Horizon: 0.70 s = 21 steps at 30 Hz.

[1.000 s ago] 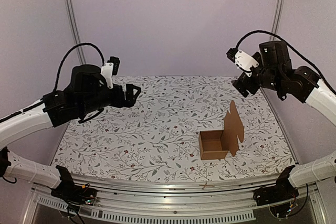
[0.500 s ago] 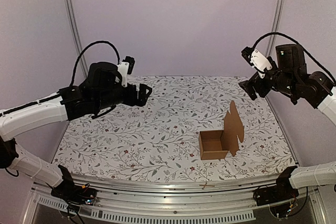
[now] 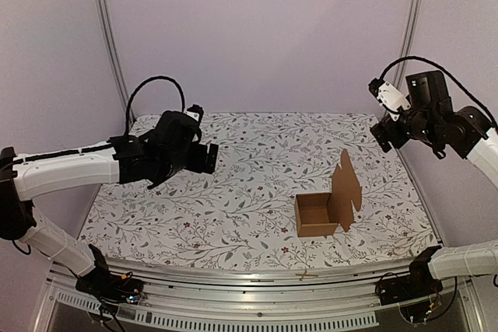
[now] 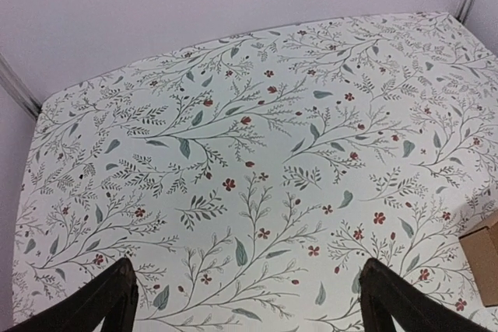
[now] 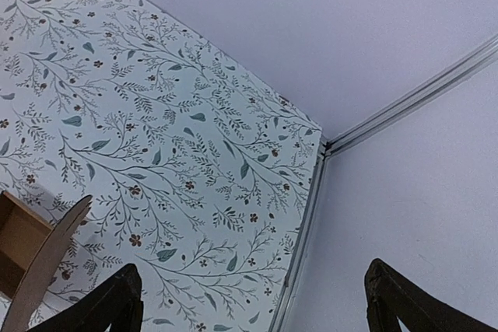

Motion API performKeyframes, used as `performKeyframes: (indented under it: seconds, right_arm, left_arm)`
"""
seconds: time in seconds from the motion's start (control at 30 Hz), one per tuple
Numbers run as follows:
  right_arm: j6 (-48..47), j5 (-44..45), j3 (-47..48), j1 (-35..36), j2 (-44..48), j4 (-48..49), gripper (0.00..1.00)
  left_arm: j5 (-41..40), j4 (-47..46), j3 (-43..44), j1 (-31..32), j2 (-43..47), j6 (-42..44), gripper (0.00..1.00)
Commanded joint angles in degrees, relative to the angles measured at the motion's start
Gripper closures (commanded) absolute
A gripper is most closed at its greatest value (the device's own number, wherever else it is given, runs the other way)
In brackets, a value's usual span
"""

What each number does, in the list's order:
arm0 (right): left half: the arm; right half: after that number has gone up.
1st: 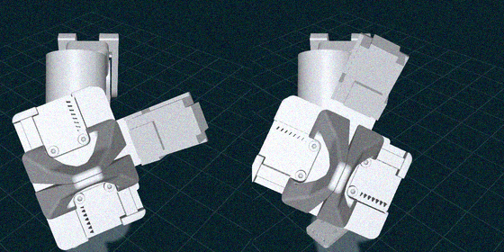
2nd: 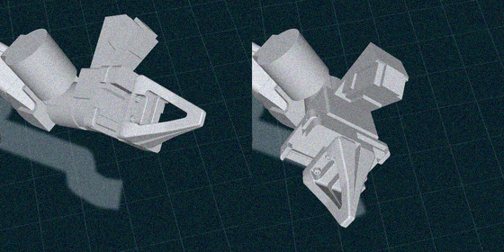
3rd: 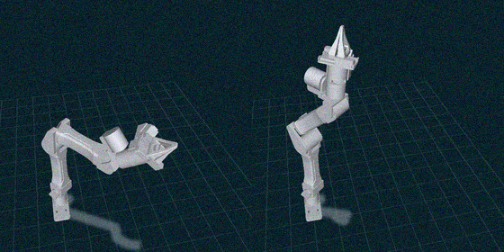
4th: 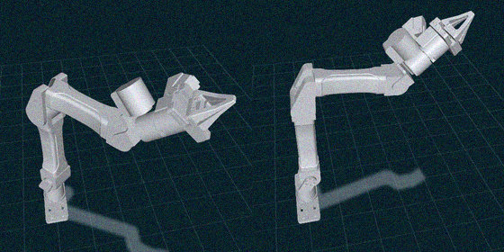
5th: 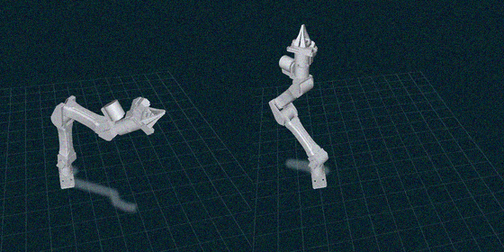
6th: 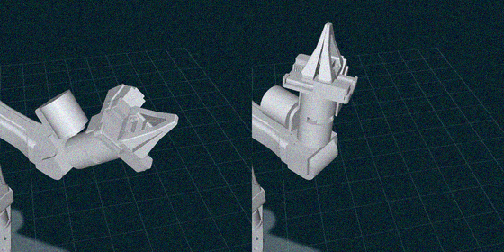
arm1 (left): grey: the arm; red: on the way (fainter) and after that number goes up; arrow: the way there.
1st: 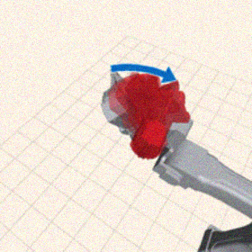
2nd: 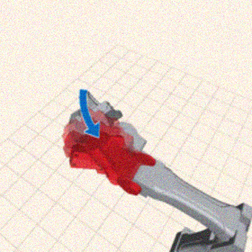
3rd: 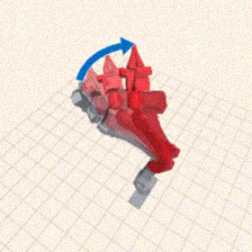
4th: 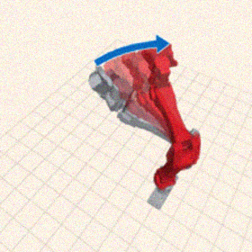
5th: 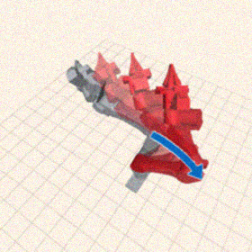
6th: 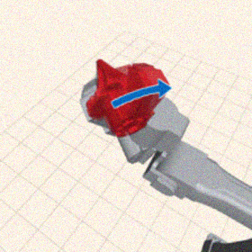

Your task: Fold the paper box

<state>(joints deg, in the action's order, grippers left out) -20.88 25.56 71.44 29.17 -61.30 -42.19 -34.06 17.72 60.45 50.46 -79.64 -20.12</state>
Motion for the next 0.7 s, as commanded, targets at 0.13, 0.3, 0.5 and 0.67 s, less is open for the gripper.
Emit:
performKeyframes:
  seconds: [0.13, 0.3, 0.5, 0.67]
  right_arm:
    - [8.1, -36.6, 4.1, -0.3, -3.8, -20.2, 0.19]
    - [9.5, -40.0, 6.8, -0.2, -12.1, -27.8, 0.20]
    - [9.4, -42.6, 8.4, -0.2, -18.3, -30.9, 0.38]
    - [9.2, -44.2, 11.8, -0.1, -21.1, -31.9, 0.68]
  left_arm:
    - [10.6, -2.5, -6.9, -0.2, 2.2, -3.2, 0.04]
    - [12.3, 0.1, -7.4, 0.4, 3.8, -5.1, 0.12]
    - [12.3, 0.9, -8.1, 1.4, 6.4, -6.3, 0.18]
    - [12.6, 1.2, -8.4, 2.5, 7.0, -6.4, 0.20]
